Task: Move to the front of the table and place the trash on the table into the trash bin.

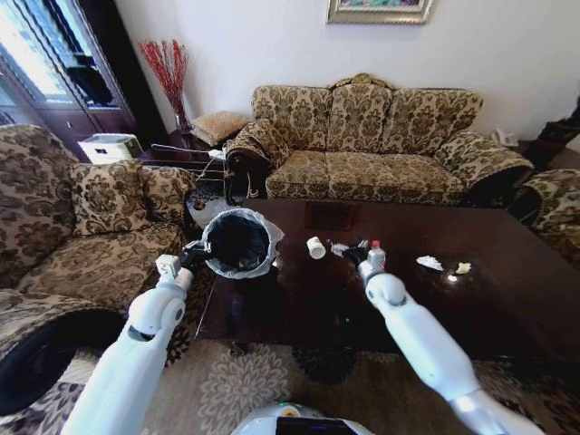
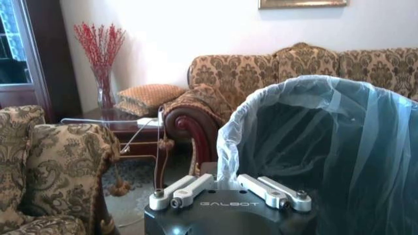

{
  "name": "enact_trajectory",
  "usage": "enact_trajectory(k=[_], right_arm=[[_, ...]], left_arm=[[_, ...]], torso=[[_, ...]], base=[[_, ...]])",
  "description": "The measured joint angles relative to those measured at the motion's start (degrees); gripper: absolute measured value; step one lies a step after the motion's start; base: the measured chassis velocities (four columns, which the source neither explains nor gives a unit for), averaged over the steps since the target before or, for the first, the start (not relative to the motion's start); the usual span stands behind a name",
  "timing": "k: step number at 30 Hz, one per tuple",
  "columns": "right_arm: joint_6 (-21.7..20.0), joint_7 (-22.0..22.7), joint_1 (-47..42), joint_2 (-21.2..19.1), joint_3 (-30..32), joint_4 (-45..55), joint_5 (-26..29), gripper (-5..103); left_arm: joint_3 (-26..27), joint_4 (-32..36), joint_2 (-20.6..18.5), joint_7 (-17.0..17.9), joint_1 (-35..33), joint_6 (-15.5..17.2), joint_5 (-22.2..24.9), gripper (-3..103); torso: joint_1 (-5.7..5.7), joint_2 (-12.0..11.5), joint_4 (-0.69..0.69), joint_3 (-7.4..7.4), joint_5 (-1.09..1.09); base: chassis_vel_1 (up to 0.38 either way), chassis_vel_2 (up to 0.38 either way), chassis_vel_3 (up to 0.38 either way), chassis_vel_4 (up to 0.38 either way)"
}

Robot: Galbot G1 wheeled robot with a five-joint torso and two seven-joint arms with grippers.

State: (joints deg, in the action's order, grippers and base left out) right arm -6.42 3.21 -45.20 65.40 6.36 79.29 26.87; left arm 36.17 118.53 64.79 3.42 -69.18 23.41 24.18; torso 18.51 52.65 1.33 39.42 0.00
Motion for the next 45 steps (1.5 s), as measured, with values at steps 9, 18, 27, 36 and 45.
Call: enact_trajectory(k=[9,18,27,36,45], right_arm=[[2.5,-1.2,5.6,7.1,-0.2,-10.8,-6.3,100],[3.1,-0.4,5.9,8.1,-1.6,-10.4,-8.7,100],[1.4,1.7,-1.0,3.3,-2.0,0.1,-7.5,100],[1.6,2.4,-2.2,4.0,-0.6,-2.6,-8.5,100],[1.3,1.2,3.7,5.9,-2.5,-8.3,-6.8,99]], left_arm=[[0.5,1.4,0.6,0.0,-1.0,0.1,0.1,1],[0.8,2.7,0.6,-0.2,-1.6,0.4,0.2,1],[0.4,3.5,0.6,-0.6,-2.1,0.5,0.1,1],[0.4,3.9,-0.1,-0.9,-2.3,0.7,0.1,1],[0.5,4.8,-0.3,-1.2,-3.0,0.7,0.3,1]], torso=[[0.0,0.0,0.01,0.0,-0.02],[0.01,0.0,0.0,0.0,0.0],[0.0,0.0,0.0,0.0,0.01],[0.0,0.0,0.0,0.0,0.02],[0.0,0.0,0.02,0.0,-0.01]], base=[[0.0,0.0,0.0,0.0],[0.0,0.0,0.0,0.0],[0.0,0.0,0.0,0.0],[0.0,0.0,0.0,0.0],[0.0,0.0,0.0,0.0]])
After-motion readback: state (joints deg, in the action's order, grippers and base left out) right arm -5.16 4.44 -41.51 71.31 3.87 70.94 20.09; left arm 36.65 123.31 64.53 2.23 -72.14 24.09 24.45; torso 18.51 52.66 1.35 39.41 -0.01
